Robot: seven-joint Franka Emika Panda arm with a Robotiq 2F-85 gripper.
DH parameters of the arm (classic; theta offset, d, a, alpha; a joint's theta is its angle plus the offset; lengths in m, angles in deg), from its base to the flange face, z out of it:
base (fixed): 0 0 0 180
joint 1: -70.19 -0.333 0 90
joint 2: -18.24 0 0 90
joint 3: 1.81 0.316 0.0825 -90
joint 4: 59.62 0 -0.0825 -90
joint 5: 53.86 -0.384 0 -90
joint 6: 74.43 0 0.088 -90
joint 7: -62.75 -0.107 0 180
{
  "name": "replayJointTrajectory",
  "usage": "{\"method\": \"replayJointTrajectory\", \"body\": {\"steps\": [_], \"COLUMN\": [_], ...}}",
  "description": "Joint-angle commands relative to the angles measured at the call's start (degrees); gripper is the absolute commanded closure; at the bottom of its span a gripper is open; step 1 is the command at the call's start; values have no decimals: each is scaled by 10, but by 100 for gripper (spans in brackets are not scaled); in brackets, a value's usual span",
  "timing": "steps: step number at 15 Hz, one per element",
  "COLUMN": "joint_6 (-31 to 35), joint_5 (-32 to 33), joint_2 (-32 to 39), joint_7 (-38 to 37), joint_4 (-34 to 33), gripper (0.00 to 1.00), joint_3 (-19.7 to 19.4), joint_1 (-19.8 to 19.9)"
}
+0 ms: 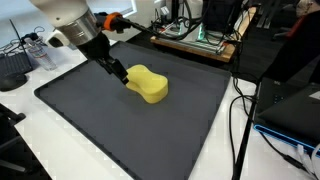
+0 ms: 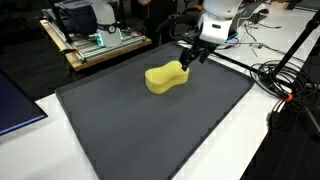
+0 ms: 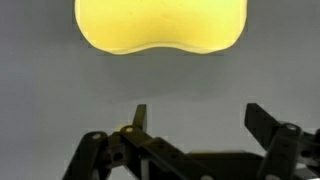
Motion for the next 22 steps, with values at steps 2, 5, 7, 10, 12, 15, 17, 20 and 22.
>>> {"method": "replayJointTrajectory", "body": {"steps": [2, 5, 7, 10, 12, 15, 17, 20, 22], "joint_6": [29, 62, 92, 144, 120, 128, 128, 128, 128], "joint_5": [-17, -30, -62, -95, -75, -74, -74, -74, -74], "joint_2": [-130, -187, -222, -266, -229, -235, -233, -232, -231], "joint_7": [6, -2, -32, -79, -71, -73, -73, -73, -73], "joint_4": [161, 241, 296, 384, 332, 345, 341, 339, 338], "gripper": [0, 0, 0, 0, 0, 0, 0, 0, 0], "joint_3": [-5, -6, -7, -18, -19, -21, -21, -21, -21], "joint_1": [-3, -3, 1, -1, -6, -6, -8, -8, -8]}}
